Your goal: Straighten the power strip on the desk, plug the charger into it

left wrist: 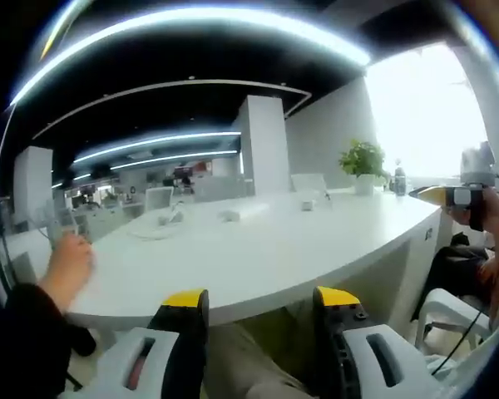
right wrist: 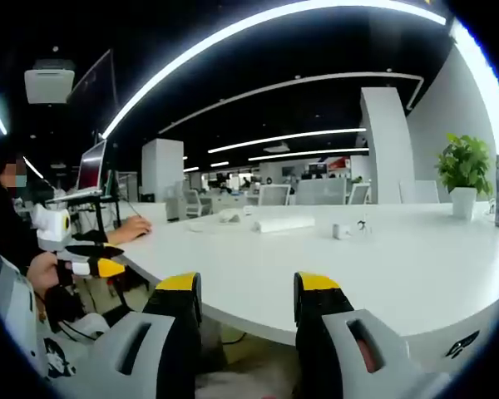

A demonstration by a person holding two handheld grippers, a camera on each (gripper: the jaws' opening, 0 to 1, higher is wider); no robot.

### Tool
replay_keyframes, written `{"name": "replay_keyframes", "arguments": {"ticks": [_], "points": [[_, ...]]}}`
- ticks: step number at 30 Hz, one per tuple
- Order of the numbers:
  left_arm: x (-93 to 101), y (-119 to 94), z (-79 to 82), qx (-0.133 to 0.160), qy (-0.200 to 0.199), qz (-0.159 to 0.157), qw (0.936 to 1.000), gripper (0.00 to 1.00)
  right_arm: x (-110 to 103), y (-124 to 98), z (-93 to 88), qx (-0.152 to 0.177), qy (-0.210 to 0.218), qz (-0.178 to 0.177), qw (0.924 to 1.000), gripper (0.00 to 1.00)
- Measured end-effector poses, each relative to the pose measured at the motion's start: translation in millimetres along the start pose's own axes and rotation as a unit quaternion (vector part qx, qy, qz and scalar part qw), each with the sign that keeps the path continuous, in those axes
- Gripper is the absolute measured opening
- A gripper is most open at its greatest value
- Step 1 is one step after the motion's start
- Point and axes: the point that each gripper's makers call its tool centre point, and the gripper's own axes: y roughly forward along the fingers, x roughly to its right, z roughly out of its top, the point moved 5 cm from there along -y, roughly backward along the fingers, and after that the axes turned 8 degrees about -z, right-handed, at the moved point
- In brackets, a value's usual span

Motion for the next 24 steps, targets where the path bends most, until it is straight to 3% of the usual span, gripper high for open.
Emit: {"name": "replay_keyframes", "arguments": {"ticks": [24], "points": [[0.3, 0.6, -0.4, -0.002, 0.002, 0.0, 1.0, 0.52, 0.3, 0.0, 0.9, -0.001, 0.0, 0.004, 1.0, 0.45]]}}
